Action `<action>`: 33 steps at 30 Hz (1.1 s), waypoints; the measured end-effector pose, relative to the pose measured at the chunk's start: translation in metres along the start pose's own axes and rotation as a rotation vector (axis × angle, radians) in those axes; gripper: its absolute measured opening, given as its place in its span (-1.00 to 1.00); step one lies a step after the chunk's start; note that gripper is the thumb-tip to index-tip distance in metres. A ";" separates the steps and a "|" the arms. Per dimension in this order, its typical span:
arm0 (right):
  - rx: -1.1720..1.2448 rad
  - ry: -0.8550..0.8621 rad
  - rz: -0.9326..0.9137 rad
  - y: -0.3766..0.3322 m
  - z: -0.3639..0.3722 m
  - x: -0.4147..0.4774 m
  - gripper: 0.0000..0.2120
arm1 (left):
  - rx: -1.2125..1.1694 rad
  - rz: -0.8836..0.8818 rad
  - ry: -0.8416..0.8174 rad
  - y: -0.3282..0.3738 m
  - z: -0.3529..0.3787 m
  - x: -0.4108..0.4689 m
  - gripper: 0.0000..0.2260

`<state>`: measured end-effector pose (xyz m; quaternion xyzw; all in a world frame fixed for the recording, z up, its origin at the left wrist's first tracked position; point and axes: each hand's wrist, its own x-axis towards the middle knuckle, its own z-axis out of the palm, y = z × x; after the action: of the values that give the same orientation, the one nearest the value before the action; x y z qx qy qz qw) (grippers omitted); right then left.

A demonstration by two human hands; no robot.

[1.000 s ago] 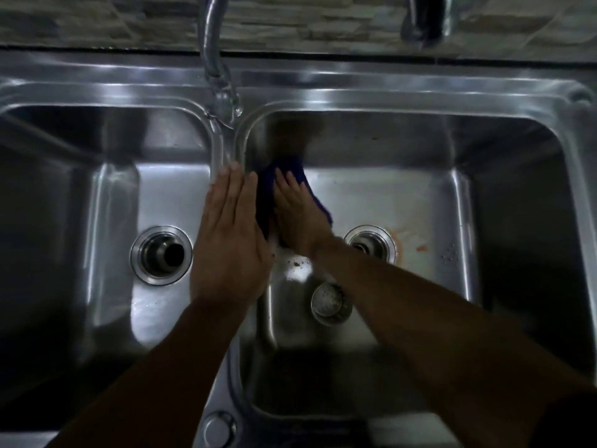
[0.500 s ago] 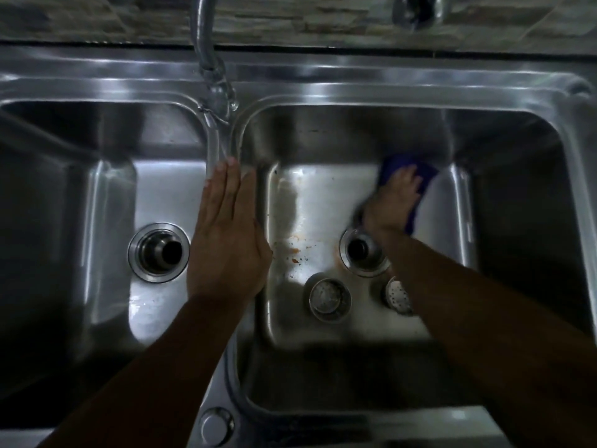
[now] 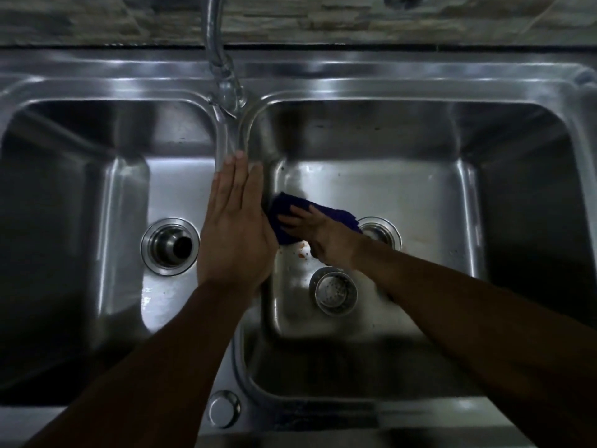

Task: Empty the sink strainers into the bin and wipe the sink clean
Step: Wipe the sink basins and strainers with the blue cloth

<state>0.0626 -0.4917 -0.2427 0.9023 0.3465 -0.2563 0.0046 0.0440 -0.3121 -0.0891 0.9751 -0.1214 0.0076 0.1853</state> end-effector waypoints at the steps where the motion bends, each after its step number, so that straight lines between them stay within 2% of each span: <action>1: -0.011 -0.016 -0.068 0.002 0.000 -0.012 -0.29 | 0.003 -0.003 0.002 0.000 0.000 0.000 -0.49; 3: -0.123 -0.016 -0.096 0.009 -0.009 -0.016 -0.27 | 0.012 -0.002 0.002 0.000 0.001 0.001 -0.49; 5: -0.213 -0.014 0.013 0.022 -0.028 0.001 -0.21 | 0.012 0.005 0.004 0.000 0.001 0.001 -0.49; 7: -0.105 0.028 0.144 0.035 -0.043 0.021 -0.11 | 0.003 0.011 0.012 -0.001 0.001 0.001 -0.50; 12: 0.248 0.218 0.359 0.044 -0.019 -0.008 -0.12 | -0.017 0.040 0.028 -0.002 0.002 0.001 -0.54; 16: 0.258 0.292 0.710 0.095 0.020 -0.092 -0.32 | -0.008 0.045 0.031 -0.003 0.003 0.002 -0.52; 20: 0.386 0.335 1.019 0.135 0.028 -0.160 -0.36 | 0.034 0.058 0.041 -0.002 0.004 0.003 -0.50; 22: 0.560 0.533 1.144 0.126 0.018 -0.151 -0.44 | 0.042 0.056 0.038 -0.003 0.004 0.002 -0.50; 25: 0.886 1.064 1.508 0.101 -0.010 -0.123 -0.57 | 0.045 0.049 0.041 -0.003 0.005 0.002 -0.50; 26: 1.025 1.232 1.556 0.094 -0.024 -0.113 -0.59 | 0.047 0.050 0.042 -0.004 0.005 0.002 -0.50; 29: 1.248 1.583 1.516 0.075 -0.075 -0.070 -0.59 | 0.040 0.050 0.038 -0.005 0.006 0.002 -0.52; 31: 1.203 1.650 1.420 0.053 -0.106 -0.035 -0.59 | 0.032 0.051 0.044 -0.005 0.006 0.002 -0.52; 33: 1.116 1.614 1.236 0.023 -0.121 -0.003 -0.58 | 0.030 0.057 0.052 -0.004 0.005 0.003 -0.52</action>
<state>0.1305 -0.4889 -0.1402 0.6954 -0.4125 0.3228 -0.4919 0.0475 -0.3107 -0.0955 0.9733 -0.1443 0.0402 0.1737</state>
